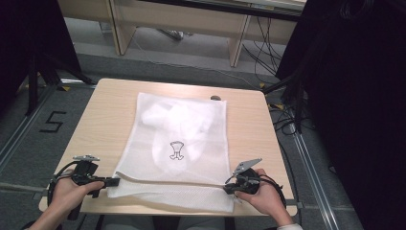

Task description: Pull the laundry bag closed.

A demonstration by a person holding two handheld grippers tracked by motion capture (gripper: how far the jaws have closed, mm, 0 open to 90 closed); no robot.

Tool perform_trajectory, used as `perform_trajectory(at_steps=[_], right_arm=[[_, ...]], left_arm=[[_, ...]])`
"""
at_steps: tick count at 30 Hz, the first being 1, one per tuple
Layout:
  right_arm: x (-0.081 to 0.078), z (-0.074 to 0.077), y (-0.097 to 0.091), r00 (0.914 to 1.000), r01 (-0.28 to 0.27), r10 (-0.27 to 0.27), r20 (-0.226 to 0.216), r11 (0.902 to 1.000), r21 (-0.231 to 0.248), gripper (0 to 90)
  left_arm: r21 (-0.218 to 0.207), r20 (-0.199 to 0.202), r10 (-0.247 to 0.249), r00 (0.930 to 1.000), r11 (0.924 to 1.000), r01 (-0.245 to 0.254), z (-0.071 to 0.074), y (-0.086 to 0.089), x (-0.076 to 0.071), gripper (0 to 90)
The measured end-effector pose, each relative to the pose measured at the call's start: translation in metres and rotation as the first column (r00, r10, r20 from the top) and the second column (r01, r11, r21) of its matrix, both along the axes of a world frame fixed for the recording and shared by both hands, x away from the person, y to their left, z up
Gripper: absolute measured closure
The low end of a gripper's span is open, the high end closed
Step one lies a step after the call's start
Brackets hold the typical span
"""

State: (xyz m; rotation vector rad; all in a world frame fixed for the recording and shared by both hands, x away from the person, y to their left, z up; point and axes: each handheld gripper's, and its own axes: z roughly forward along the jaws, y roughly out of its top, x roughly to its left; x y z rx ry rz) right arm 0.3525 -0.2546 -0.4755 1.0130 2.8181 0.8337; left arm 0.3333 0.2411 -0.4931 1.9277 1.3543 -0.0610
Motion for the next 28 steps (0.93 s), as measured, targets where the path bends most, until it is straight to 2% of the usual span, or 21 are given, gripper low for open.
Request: perform_trajectory(at_steps=[1, 3, 4, 7, 8, 10, 11, 12, 14, 17, 18, 19, 20, 21, 22, 23, 24, 25, 26, 27, 28], right_arm=[[-0.001, 0.0, 0.001, 1.0, 0.004, -0.004, 0.0, 1.0, 0.002, 82.2], [-0.001, 0.0, 0.001, 1.0, -0.005, 0.005, 0.006, 1.0, -0.001, 81.7], [-0.001, 0.0, 0.001, 1.0, -0.004, 0.004, 0.009, 1.0, 0.001, 80.9], [-0.001, 0.001, 0.001, 0.9998, 0.006, -0.007, 0.018, 0.9996, 0.026, 77.9], [-0.002, -0.001, 0.002, 0.999, 0.026, -0.028, 0.036, 0.9977, 0.063, 76.5], [-0.001, 0.002, -0.001, 0.9975, 0.037, -0.042, 0.057, 0.9954, 0.088, 70.1], [-0.002, 0.005, -0.003, 0.9963, 0.064, -0.068, 0.052, 0.9944, 0.085, 68.4], [-0.001, 0.004, -0.004, 0.9934, 0.071, -0.08, 0.082, 0.9909, 0.115, 68.0], [0.0, 0.006, -0.008, 0.9845, 0.095, -0.109, 0.137, 0.9899, 0.105, 67.5], [0.001, 0.01, -0.011, 0.9624, 0.19, -0.215, 0.165, 0.9694, 0.155, 66.6], [0.001, 0.012, -0.014, 0.9561, 0.205, -0.228, 0.184, 0.9689, 0.139, 66.3], [0.002, 0.011, -0.014, 0.944, 0.237, -0.264, 0.197, 0.9594, 0.153, 65.8], [0.003, 0.013, -0.017, 0.9449, 0.244, -0.265, 0.192, 0.9613, 0.127, 65.5], [0.004, 0.012, -0.018, 0.9371, 0.267, -0.291, 0.193, 0.9532, 0.142, 64.8], [0.004, 0.013, -0.02, 0.937, 0.275, -0.297, 0.183, 0.9518, 0.135, 64.6], [0.004, 0.013, -0.02, 0.9299, 0.299, -0.321, 0.179, 0.9439, 0.14, 64.6], [0.004, 0.013, -0.021, 0.9288, 0.316, -0.337, 0.155, 0.9377, 0.144, 64.6], [0.004, 0.013, -0.021, 0.9273, 0.322, -0.342, 0.153, 0.9362, 0.141, 64.6], [0.005, 0.013, -0.022, 0.9266, 0.323, -0.344, 0.153, 0.9351, 0.147, 64.6], [0.006, 0.012, -0.022, 0.9272, 0.313, -0.335, 0.167, 0.9384, 0.147, 64.6], [0.007, 0.01, -0.023, 0.9356, 0.293, -0.321, 0.148, 0.9386, 0.182, 64.6]], left_arm=[[0.018, 0.012, -0.01, 0.9999, 0.9998, 0.01, -0.001, 0.0, 0.0, 84.6], [0.019, 0.007, -0.013, 0.9999, 0.9997, 0.013, -0.002, -0.001, 0.0, 83.8], [0.048, 0.01, -0.041, 0.9991, 0.998, 0.04, -0.001, 0.002, 0.0, 83.0], [0.091, 0.024, -0.04, 0.9989, 0.9951, 0.038, -0.002, 0.002, 0.0, 78.1], [0.102, 0.033, -0.038, 0.9987, 0.9942, 0.035, -0.002, 0.002, 0.0, 75.8], [0.101, 0.071, -0.024, 0.9972, 0.9947, 0.017, -0.001, 0.004, -0.001, 68.9], [0.108, 0.09, -0.015, 0.9958, 0.9942, 0.006, 0.0, 0.004, -0.002, 64.7], [0.119, 0.104, -0.022, 0.9943, 0.9929, 0.01, 0.003, 0.007, -0.003, 61.6], [0.126, 0.142, -0.008, 0.9898, 0.992, -0.01, 0.007, 0.011, -0.005, 55.5], [0.121, 0.194, 0.038, 0.9802, 0.9907, -0.063, 0.01, 0.016, -0.008, 48.0], [0.102, 0.214, 0.068, 0.9744, 0.9905, -0.092, 0.01, 0.016, -0.008, 44.9], [0.113, 0.218, 0.065, 0.9739, 0.9894, -0.091, 0.011, 0.02, -0.009, 42.5], [0.11, 0.225, 0.078, 0.9712, 0.9885, -0.105, 0.012, 0.022, -0.009, 40.9], [0.099, 0.236, 0.098, 0.9669, 0.9873, -0.124, 0.012, 0.024, -0.009, 39.8], [0.077, 0.245, 0.127, 0.9612, 0.9857, -0.15, 0.012, 0.024, -0.009, 39.2], [0.073, 0.249, 0.135, 0.9591, 0.9848, -0.158, 0.012, 0.025, -0.009, 39.2], [0.065, 0.251, 0.146, 0.9569, 0.9838, -0.167, 0.012, 0.026, -0.009, 39.2], [0.099, 0.247, 0.117, 0.962, 0.9845, -0.145, 0.013, 0.029, -0.009, 39.3], [0.095, 0.25, 0.12, 0.9607, 0.9844, -0.148, 0.013, 0.029, -0.009, 39.5], [0.063, 0.254, 0.147, 0.956, 0.9838, -0.168, 0.012, 0.026, -0.009, 39.9], [0.071, 0.252, 0.144, 0.9568, 0.9834, -0.167, 0.012, 0.026, -0.009, 39.9]])
